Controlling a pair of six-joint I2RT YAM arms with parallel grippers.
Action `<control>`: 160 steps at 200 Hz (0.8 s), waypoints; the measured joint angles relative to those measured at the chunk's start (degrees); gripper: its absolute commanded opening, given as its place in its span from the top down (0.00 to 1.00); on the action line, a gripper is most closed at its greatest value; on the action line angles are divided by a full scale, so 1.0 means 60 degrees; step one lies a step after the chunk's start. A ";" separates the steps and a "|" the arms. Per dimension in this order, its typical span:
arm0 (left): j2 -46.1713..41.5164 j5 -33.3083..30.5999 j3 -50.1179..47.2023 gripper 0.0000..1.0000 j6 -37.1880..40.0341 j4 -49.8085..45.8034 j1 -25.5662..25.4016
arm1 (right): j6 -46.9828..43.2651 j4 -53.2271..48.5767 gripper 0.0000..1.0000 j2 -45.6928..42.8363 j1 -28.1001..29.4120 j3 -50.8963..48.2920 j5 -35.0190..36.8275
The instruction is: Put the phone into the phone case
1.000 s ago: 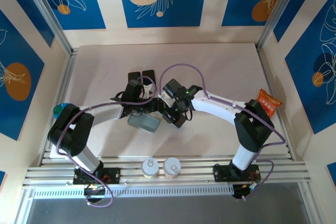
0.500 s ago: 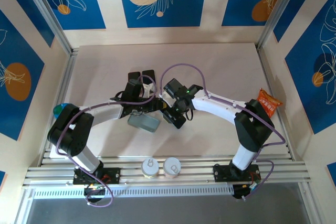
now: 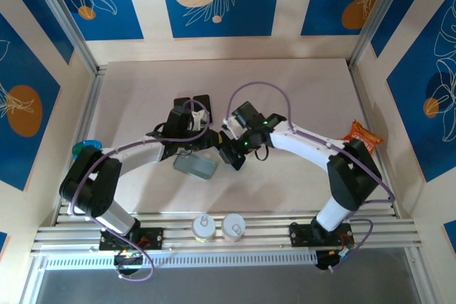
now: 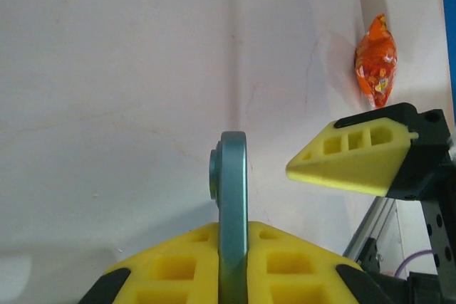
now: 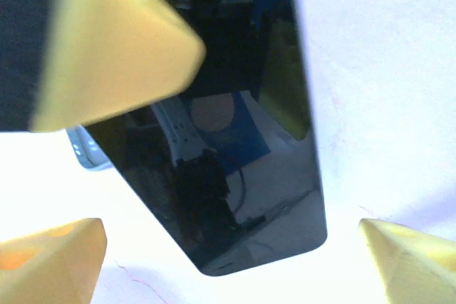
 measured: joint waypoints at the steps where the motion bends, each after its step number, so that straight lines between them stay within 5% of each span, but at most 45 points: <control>1: -0.0015 -0.0015 0.0000 1.00 -0.0007 0.0000 0.0000 | 0.0033 0.0029 0.10 -0.0022 -0.0022 -0.0022 -0.0040; 95: -0.2397 -0.1880 -0.0696 1.00 -0.1428 0.0765 0.0000 | 0.4674 0.5646 0.28 -0.2317 -0.2998 -0.4455 -0.4648; 160: -0.2594 -0.2189 -0.1242 1.00 -0.2528 0.1617 0.0000 | 0.6874 0.8983 0.28 -0.1869 -0.3231 -0.4972 -0.5974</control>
